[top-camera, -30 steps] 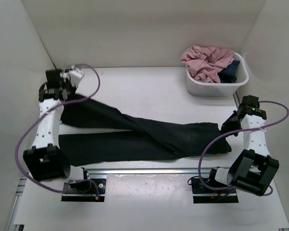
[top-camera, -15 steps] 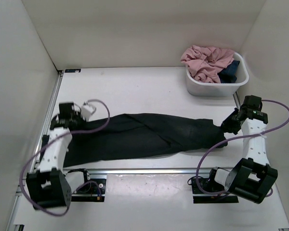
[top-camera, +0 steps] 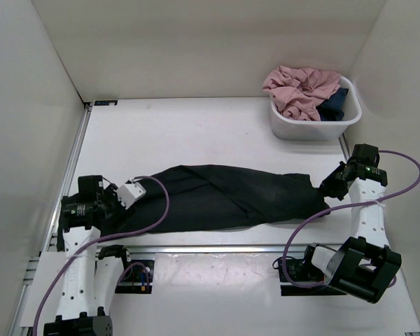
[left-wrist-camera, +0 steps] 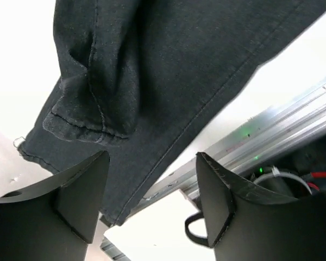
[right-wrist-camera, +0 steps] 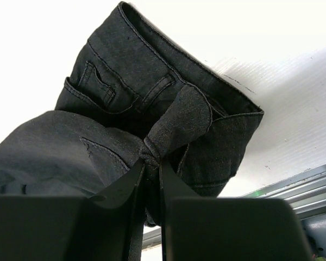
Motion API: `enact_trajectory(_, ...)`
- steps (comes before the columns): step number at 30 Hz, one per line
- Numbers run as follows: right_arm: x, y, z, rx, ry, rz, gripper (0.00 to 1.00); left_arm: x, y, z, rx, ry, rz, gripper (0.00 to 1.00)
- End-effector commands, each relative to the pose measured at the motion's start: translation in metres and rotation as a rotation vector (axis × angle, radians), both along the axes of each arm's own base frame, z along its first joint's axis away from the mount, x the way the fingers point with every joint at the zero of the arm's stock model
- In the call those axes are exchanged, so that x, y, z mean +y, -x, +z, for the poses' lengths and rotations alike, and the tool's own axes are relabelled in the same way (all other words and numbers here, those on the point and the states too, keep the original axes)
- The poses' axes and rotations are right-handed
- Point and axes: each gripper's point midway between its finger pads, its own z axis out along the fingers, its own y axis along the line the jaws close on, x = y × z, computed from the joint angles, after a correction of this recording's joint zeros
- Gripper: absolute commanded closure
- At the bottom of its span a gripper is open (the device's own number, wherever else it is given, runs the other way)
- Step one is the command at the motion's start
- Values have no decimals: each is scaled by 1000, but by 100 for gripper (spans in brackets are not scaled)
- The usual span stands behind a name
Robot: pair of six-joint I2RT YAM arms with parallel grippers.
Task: Fold and stack the trousers
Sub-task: Flatten the trousers out
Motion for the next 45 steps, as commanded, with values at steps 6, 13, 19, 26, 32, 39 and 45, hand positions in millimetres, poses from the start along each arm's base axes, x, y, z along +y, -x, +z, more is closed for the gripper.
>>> enact_trajectory(6, -5, 2, 3, -11, 33, -3, 100, -9, -72, 60, -128, 103, 19, 0)
enact_trajectory(13, -8, 5, 1, 4, 51, -4, 100, 46, -126, -2, 173, 185, 259, 0)
enact_trajectory(19, -14, 10, 6, 6, 89, -9, 100, 39, -90, -10, 382, 260, 158, 0)
enact_trajectory(26, -15, 8, 7, -3, 92, -10, 100, 42, -50, -35, 517, 217, 164, 3)
enact_trajectory(32, -18, 7, 12, -9, 111, -6, 100, 30, -60, -35, 534, 294, 196, 34)
enact_trajectory(39, -21, 10, 13, -1, 133, -8, 100, 30, -54, -49, 575, 293, 238, 86)
enact_trajectory(45, -19, 7, 15, -16, 122, -11, 100, 42, -100, -15, 443, 299, 306, 78)
